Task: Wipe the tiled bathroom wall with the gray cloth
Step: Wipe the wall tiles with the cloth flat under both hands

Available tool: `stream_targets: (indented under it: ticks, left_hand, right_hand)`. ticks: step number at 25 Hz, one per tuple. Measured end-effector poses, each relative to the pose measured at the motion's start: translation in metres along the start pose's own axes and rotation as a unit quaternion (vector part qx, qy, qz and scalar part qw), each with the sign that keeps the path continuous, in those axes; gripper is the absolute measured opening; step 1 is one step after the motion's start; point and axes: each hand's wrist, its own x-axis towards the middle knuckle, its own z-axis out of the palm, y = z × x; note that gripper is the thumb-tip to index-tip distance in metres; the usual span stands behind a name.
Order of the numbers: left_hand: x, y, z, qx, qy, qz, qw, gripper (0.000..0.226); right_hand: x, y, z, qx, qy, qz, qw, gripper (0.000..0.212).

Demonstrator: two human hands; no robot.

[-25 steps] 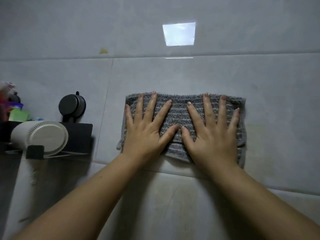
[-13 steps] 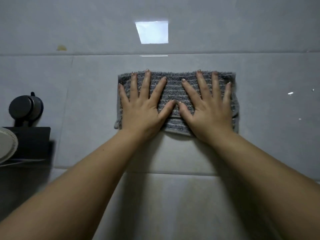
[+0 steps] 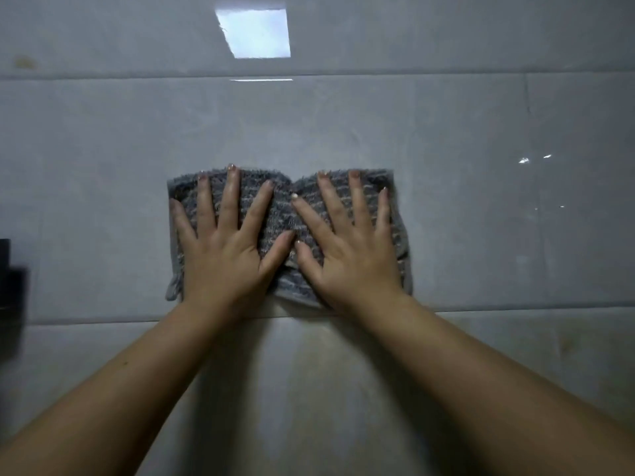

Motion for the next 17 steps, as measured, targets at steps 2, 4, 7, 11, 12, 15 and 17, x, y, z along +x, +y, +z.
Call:
stream_targets:
  ticks: [2,4,7,11,12,15,17]
  left_hand:
    - [0.016,0.026,0.002,-0.006,0.005,-0.016,1.0,0.071]
    - [0.027,0.059,0.006,-0.006,0.01,-0.02,1.0,0.071]
    - [0.029,0.096,0.008,-0.009,0.023,-0.006,1.0,0.069]
    - [-0.004,0.1,0.013,0.01,0.019,0.027,0.999,0.068]
    - [-0.01,0.099,0.012,0.013,0.016,0.025,0.999,0.068]
    - [-0.013,0.111,0.011,0.008,0.006,0.0,1.0,0.07]
    - [-0.008,0.128,0.011,0.003,0.006,-0.018,1.0,0.07]
  right_hand:
    - [0.007,0.032,-0.004,-0.008,0.005,0.024,1.0,0.06]
    - [0.008,0.067,-0.01,-0.02,0.004,0.037,0.999,0.061]
    - [-0.007,0.102,-0.017,-0.025,0.008,0.049,0.998,0.061]
    - [-0.045,0.093,-0.018,-0.005,0.008,0.058,0.998,0.062]
    - [-0.049,0.089,-0.018,-0.002,0.007,0.049,0.999,0.061]
    - [-0.047,0.098,-0.02,0.009,-0.004,0.01,1.0,0.061]
    - [-0.041,0.121,-0.023,0.007,-0.01,-0.003,1.0,0.062]
